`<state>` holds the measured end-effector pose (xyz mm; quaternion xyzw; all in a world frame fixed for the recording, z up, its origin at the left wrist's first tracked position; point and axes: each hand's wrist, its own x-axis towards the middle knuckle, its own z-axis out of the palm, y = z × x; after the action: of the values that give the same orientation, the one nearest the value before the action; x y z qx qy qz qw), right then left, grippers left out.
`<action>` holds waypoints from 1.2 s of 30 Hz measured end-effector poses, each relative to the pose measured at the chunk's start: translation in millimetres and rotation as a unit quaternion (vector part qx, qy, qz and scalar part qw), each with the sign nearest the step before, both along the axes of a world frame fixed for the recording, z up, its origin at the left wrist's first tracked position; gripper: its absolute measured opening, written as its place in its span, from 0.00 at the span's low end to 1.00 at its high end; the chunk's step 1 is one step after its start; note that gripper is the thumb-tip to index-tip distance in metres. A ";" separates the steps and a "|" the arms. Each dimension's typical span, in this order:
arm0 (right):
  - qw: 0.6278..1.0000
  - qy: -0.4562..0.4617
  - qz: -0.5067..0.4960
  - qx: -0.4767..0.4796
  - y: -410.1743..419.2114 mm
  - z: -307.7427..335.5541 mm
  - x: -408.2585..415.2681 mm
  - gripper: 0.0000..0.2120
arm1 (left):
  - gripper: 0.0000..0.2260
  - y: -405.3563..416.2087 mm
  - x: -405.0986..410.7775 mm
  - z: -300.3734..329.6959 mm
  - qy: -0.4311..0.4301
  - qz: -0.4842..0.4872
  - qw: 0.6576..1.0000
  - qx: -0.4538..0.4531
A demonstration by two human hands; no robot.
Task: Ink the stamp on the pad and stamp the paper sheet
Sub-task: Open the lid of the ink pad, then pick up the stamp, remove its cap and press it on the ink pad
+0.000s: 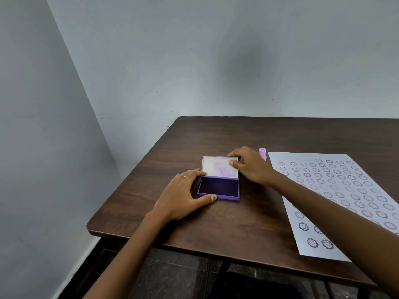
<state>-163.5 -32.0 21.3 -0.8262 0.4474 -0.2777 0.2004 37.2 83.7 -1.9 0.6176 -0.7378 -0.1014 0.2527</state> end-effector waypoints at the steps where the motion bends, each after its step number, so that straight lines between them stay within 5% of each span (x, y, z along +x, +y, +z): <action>1: 1.000 0.008 0.000 -0.002 -1.1 -0.8 0.6 0.12 | 0.34 0.1 0.0 -0.2 0.000 0.000 1.000 -0.002; 14: 0.997 0.070 0.015 -0.010 5.2 -5.3 1.6 0.14 | 0.34 1.5 0.3 1.1 -0.011 0.006 1.000 0.013; 25: 0.969 -0.075 -0.098 -0.212 12.4 15.3 -61.8 0.07 | 0.34 1.4 0.0 -2.1 -0.002 0.010 1.000 0.005; 30: 0.968 0.041 -0.169 -0.179 -4.3 9.0 -111.3 0.09 | 0.34 0.0 0.5 -2.4 -0.012 0.009 1.000 0.009; 36: 0.974 0.210 -0.088 -0.011 -2.5 -9.6 -138.5 0.22 | 0.35 -1.2 0.3 -2.5 -0.017 0.017 0.999 0.023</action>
<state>-302.0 -34.5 11.7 -0.8254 0.5476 -0.1195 0.0678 37.5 82.5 -4.4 0.6371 -0.7291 -0.1032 0.2278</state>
